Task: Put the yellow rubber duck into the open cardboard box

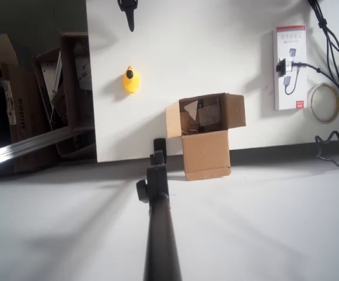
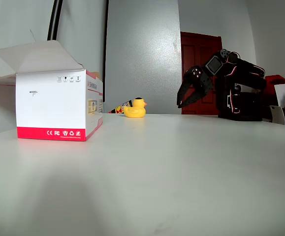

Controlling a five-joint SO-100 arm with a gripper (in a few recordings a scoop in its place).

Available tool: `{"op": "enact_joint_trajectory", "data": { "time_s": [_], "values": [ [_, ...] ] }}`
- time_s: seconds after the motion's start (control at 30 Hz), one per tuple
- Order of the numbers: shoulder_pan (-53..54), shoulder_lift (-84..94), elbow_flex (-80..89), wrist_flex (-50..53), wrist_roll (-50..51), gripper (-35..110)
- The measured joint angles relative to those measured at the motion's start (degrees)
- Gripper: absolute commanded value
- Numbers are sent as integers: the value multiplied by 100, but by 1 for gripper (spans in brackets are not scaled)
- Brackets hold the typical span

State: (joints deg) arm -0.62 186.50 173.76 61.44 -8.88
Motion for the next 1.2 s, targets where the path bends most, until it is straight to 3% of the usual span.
{"op": "enact_joint_trajectory", "data": {
  "time_s": [1.2],
  "values": [
    [264,0,-9,132,44,-1]
  ]
}}
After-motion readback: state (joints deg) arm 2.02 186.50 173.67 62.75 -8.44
